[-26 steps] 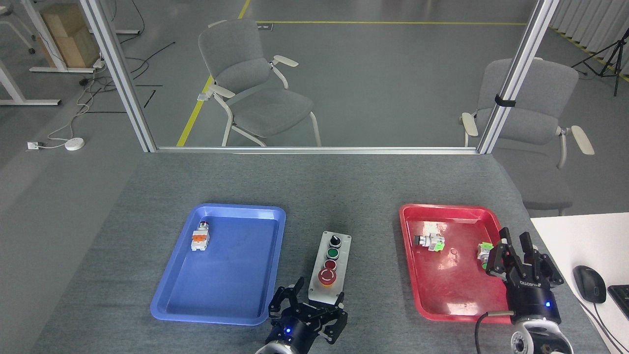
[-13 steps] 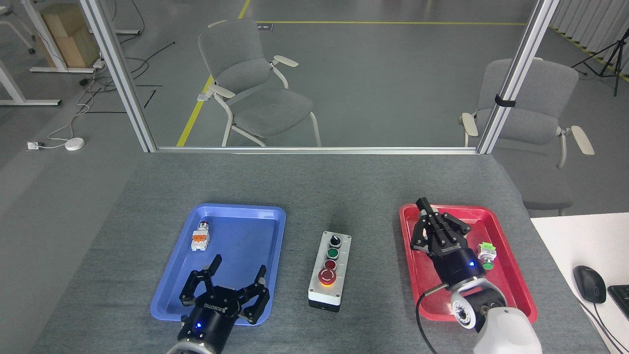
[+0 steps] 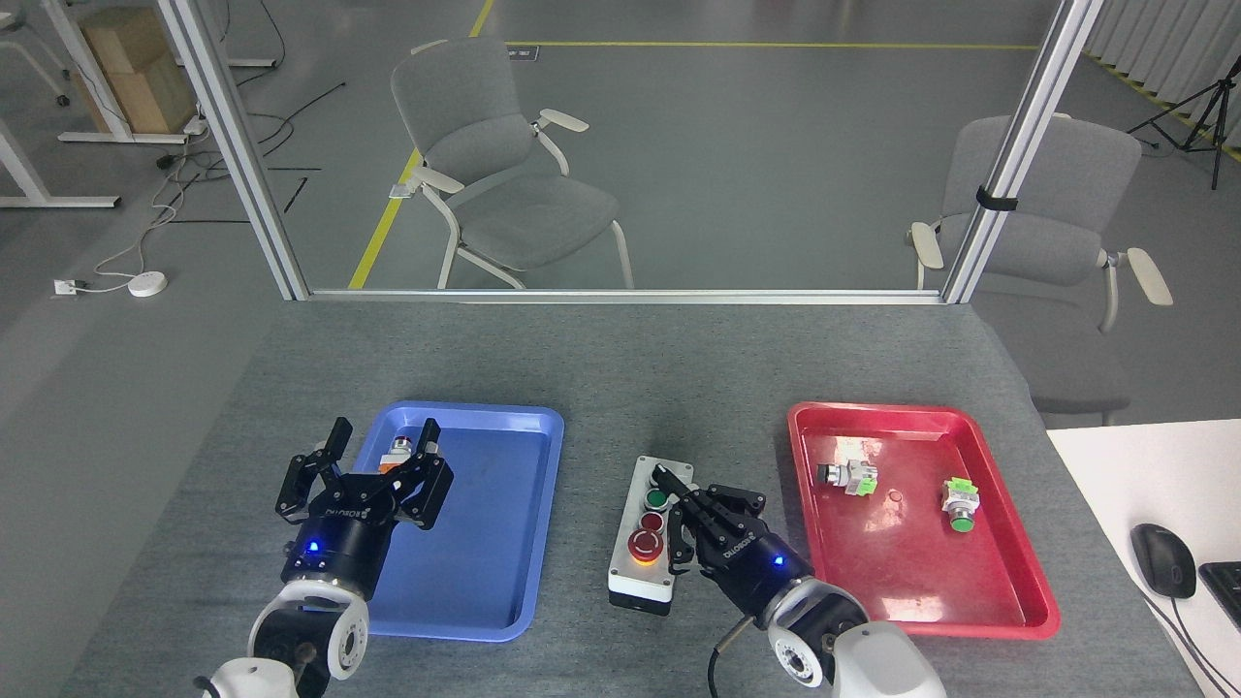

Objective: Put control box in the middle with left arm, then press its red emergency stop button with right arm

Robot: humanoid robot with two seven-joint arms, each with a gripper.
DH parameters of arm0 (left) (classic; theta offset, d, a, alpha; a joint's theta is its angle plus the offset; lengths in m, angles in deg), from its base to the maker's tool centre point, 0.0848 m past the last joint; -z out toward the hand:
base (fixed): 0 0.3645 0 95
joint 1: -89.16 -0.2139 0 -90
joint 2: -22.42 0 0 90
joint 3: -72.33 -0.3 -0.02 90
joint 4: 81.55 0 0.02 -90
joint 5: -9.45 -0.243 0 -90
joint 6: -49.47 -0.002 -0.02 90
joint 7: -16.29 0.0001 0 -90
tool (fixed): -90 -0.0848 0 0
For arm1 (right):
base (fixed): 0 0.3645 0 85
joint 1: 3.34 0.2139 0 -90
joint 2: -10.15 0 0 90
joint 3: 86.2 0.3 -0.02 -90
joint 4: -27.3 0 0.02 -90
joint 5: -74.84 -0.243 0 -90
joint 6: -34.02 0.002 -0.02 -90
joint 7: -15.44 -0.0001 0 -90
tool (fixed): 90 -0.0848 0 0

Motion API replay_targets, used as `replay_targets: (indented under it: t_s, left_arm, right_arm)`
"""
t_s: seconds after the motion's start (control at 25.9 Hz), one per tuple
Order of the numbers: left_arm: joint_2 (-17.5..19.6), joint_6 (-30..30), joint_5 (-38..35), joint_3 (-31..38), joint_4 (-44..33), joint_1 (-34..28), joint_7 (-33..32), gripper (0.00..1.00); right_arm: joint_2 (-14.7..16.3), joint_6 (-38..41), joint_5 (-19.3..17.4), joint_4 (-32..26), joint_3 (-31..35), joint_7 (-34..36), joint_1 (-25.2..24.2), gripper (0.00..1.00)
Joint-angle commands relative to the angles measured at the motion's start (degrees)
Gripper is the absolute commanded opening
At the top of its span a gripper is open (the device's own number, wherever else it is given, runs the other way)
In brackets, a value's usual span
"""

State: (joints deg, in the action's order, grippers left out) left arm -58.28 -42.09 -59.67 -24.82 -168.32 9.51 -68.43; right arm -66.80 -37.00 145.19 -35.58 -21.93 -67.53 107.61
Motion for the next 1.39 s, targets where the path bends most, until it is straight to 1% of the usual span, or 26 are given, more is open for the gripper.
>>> replay_targets:
  t_s: [0.0, 0.08, 0.15, 0.39, 0.54, 0.7, 0.81, 0.93, 1.04, 1.08, 1.12, 1.16, 1.2, 1.24, 1.27, 1.35]
  left_arm:
    - [0.10, -0.02, 0.13, 0.29, 1.34, 0.20, 0.09, 0.99]
    - [-0.25, -0.55, 0.30, 0.38, 1.86, 0.02, 0.52, 0.99]
    - [-0.60, -0.46, 0.30, 0.56, 1.25, -0.33, 0.52, 0.99]
    - [-0.60, -0.72, 0.21, 0.65, 1.60, 1.34, -0.27, 0.99]
    - [-0.51, -0.72, 0.21, 0.65, 1.78, 1.34, -0.27, 0.99]
    - [-0.51, -0.72, 0.21, 0.56, 2.22, 1.08, -0.27, 0.99]
    - [-0.34, -0.64, 0.13, 0.64, 2.13, 0.99, -0.18, 0.99]
    - [-0.07, -0.37, 0.21, 0.65, 2.22, 0.55, 0.09, 0.99]
    - [-0.16, -0.02, 0.21, 0.65, 2.22, -1.38, 0.61, 0.99]
    - [-0.42, 0.07, 0.21, 0.65, 2.13, -2.35, 0.70, 0.99]
    - [-0.51, 0.15, 0.21, 0.56, 2.13, -3.14, 1.05, 0.99]
    - [-0.69, 0.15, 0.30, 0.38, 2.13, -3.93, 1.58, 0.99]
    - [-0.69, 0.24, 0.30, 0.12, 2.30, -4.64, 2.19, 0.99]
    - [-0.78, 0.24, 0.30, -0.06, 2.39, -5.16, 2.81, 0.99]
    - [-0.86, 0.33, 0.39, -0.23, 2.39, -5.69, 3.34, 0.99]
    - [-1.66, 1.12, 0.39, -0.85, 2.48, -6.48, 3.51, 0.99]
  right_arm:
    - [-1.45, 0.01, 0.05, 2.06, -0.91, -0.70, -0.03, 0.00]
    - [-1.80, 0.10, 0.14, 3.20, -1.17, -0.70, -0.03, 0.00]
    - [-2.86, 0.01, 0.14, 4.69, -2.49, -0.70, 0.23, 0.00]
    - [-4.44, -0.34, 0.14, 7.42, -3.10, -0.70, 0.50, 0.00]
    - [-4.53, -0.34, 0.14, 7.86, -3.10, -0.70, 0.50, 0.00]
    - [-4.61, -0.08, 0.58, 10.76, -3.19, -0.70, 0.50, 0.00]
    - [-5.84, -0.08, 0.58, 13.13, -3.02, -0.62, 0.50, 0.00]
    - [-5.93, -0.16, 0.58, 13.40, -3.02, -0.62, 0.41, 0.00]
    - [-6.20, -0.52, -0.12, 11.90, -1.96, 0.17, 0.67, 0.00]
    - [-6.28, -0.69, -0.21, 10.76, -1.08, 0.96, 0.85, 0.07]
    - [-6.28, -0.69, -0.21, 9.18, 1.02, 2.19, 0.85, 0.20]
    - [-6.28, -0.78, -0.21, 7.60, 4.01, 3.95, 0.76, 0.39]
    - [-6.28, -0.78, -0.21, 6.63, 7.53, 5.36, 0.85, 0.62]
    - [-6.46, -0.69, -0.30, 5.93, 11.04, 6.50, 1.02, 0.96]
    - [-6.90, -0.08, -0.30, 5.57, 13.77, 7.12, 1.81, 0.99]
    - [-7.69, -0.08, -1.62, 5.57, 18.43, 7.38, 3.66, 0.99]
